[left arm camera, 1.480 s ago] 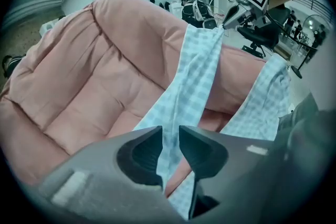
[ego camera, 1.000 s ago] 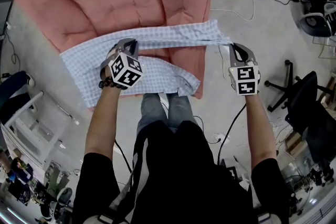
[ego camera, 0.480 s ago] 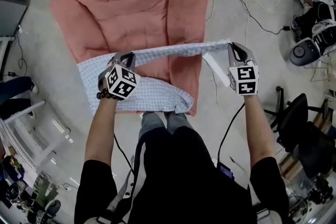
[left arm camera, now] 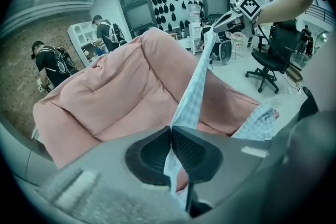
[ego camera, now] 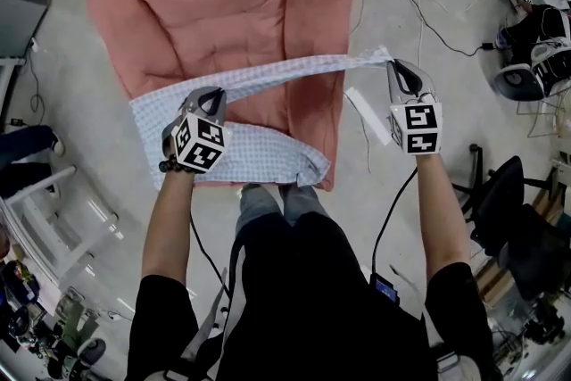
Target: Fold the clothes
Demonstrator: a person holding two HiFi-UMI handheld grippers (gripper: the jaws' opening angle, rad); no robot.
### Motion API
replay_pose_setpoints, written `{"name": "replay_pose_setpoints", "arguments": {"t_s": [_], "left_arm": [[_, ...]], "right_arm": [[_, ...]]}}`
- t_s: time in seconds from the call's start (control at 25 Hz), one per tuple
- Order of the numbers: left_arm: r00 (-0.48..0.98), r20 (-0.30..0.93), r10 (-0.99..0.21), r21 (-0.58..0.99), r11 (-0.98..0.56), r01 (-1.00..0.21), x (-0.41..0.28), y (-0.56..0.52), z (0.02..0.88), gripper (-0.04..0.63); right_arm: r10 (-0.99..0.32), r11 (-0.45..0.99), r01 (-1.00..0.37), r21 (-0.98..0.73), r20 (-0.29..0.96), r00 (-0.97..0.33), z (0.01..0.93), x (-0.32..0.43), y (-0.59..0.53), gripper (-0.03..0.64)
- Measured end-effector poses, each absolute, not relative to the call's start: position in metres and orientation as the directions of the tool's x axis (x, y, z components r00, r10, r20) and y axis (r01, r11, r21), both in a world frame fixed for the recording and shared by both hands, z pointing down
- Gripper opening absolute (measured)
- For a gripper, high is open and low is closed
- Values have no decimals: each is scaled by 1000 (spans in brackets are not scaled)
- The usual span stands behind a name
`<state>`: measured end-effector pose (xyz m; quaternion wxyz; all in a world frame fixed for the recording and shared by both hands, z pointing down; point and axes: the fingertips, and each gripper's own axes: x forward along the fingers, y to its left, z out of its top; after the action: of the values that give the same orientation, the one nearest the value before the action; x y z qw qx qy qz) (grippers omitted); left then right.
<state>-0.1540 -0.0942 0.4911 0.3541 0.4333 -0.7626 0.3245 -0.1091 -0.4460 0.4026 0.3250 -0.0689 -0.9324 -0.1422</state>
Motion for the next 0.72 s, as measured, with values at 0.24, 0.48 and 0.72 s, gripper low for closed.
{"name": "replay_pose_setpoints", "arguments": {"t_s": [0.24,0.48,0.72], "left_arm": [[-282,856,-433,-114,375,-920,-102,-100,539,15],[-219,891,-397,-82,334,-939,-61,-108,587,15],[-177,908,-381,-39,344,-938,-38,-116,623,29]], "right_arm": [[19,971,183,151,719,-695,473,-42,-450,15],[30,977,182,106,784,-620,539,16,-458,15],[47,979,186,81,802,-596,574,34,-457,17]]}}
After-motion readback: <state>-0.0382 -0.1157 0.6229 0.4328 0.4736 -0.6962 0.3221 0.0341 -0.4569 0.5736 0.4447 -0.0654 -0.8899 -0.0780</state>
